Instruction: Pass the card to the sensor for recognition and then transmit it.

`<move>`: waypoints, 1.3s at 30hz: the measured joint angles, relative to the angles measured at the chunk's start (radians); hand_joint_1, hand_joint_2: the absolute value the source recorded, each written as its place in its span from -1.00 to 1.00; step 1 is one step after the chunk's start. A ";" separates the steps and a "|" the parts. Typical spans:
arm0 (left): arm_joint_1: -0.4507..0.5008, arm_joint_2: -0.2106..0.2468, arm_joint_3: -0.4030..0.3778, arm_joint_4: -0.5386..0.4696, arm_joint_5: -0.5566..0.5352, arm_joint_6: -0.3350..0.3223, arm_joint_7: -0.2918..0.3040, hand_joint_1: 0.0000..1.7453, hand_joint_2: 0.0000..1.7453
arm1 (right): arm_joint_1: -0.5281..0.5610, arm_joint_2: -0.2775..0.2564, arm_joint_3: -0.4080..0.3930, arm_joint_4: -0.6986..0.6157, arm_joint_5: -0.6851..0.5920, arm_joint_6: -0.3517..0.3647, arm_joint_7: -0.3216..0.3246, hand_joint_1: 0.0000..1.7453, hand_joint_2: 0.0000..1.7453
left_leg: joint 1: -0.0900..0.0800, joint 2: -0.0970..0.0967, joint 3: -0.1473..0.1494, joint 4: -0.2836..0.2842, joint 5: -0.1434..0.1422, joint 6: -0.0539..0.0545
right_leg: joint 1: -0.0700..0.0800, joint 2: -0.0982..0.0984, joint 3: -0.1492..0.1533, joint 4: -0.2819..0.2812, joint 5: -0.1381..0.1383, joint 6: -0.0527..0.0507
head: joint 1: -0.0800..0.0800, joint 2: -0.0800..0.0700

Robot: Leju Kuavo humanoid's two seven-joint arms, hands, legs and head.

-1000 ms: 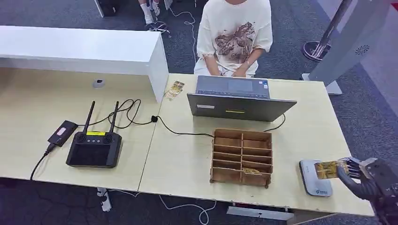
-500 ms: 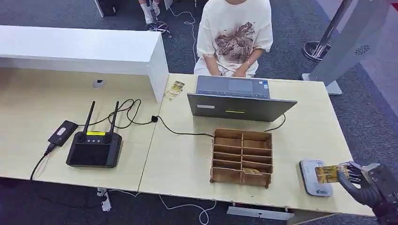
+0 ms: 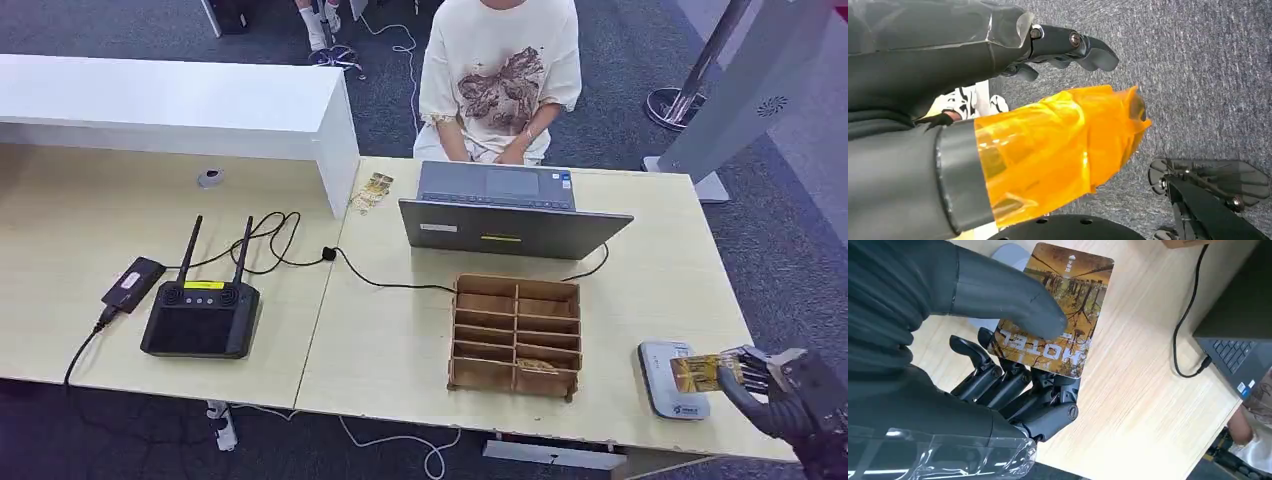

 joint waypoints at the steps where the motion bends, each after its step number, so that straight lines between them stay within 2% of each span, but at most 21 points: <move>1: 0.000 0.000 0.000 0.000 0.000 0.000 0.000 -1.00 -1.00 | 0.000 0.000 0.000 0.000 0.000 0.000 0.000 1.00 1.00 | 0.000 0.000 0.000 0.000 0.000 0.000 | 0.000 0.000 0.000 0.000 0.000 0.000 | 0.000 0.000; 39: 0.000 0.001 0.000 0.000 -0.008 -0.002 0.001 -1.00 -1.00 | -0.003 0.011 0.016 0.000 0.039 -0.033 0.022 1.00 1.00 | 0.000 0.000 0.000 0.000 0.000 0.000 | 0.000 0.000 0.000 0.000 0.000 0.000 | 0.000 0.000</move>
